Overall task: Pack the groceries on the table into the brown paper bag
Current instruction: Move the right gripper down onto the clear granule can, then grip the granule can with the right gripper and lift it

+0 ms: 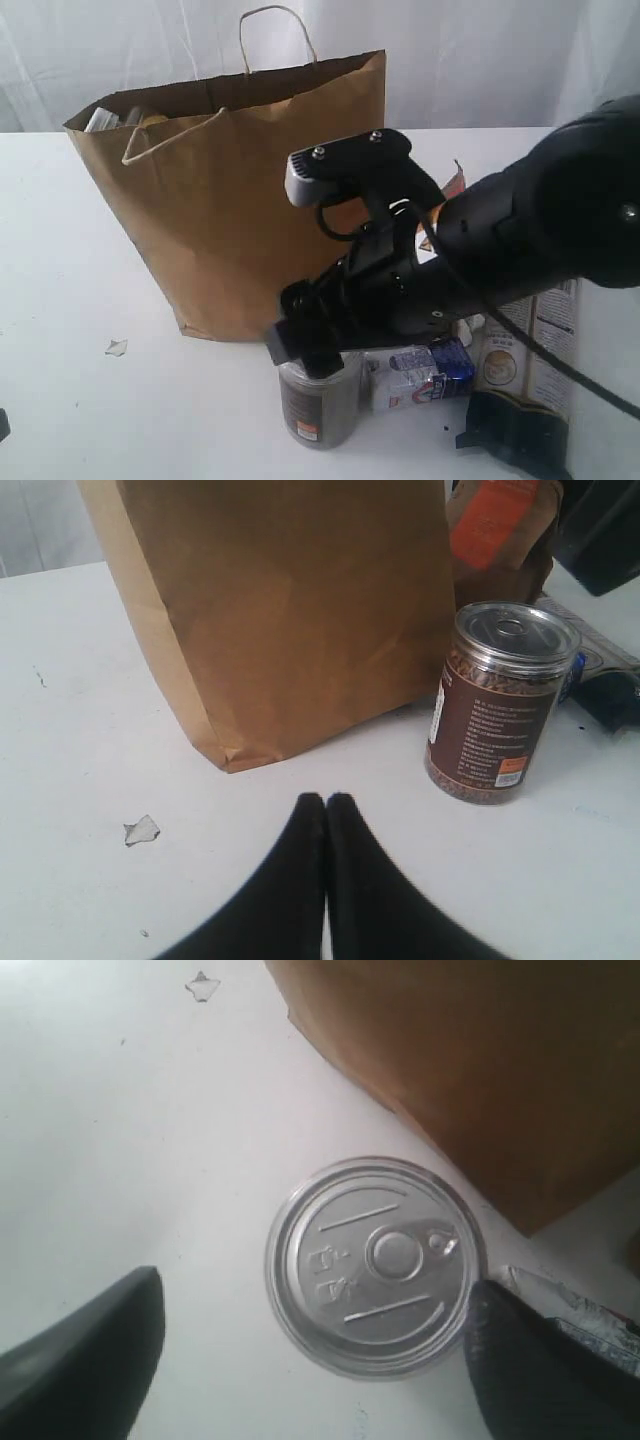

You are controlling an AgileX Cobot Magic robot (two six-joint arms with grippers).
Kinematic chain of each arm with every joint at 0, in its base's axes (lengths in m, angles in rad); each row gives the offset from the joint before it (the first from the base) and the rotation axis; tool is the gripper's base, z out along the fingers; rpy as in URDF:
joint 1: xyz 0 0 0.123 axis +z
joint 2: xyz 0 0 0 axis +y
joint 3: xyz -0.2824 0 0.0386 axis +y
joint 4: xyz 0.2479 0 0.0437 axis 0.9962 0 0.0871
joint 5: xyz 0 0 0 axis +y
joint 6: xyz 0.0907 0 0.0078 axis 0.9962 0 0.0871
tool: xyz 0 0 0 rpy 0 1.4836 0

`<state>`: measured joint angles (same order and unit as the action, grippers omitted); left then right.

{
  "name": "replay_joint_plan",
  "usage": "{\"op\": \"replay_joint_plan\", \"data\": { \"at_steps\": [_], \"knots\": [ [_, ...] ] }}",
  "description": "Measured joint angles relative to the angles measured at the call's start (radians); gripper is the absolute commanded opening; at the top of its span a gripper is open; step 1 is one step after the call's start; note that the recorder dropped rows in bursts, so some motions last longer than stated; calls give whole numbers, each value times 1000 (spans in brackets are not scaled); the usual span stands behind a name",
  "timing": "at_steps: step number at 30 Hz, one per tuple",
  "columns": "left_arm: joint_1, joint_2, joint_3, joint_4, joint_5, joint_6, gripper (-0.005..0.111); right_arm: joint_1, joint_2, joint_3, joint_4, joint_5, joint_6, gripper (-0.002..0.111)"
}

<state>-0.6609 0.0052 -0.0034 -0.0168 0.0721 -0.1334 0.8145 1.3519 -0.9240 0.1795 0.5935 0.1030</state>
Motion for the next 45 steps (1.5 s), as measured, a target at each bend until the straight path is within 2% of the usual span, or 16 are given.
{"op": "replay_joint_plan", "data": {
  "at_steps": [8,17,28,45],
  "knots": [
    [0,0,0,0,0,0,0,0,68,0,-94,3,49,78],
    [0,0,0,0,0,0,0,0,68,0,-131,0,54,97],
    [0,0,0,0,0,0,0,4,76,0,-131,-33,54,98],
    [0,0,0,0,0,0,0,14,210,0,-132,-67,45,98]
  ]
}}
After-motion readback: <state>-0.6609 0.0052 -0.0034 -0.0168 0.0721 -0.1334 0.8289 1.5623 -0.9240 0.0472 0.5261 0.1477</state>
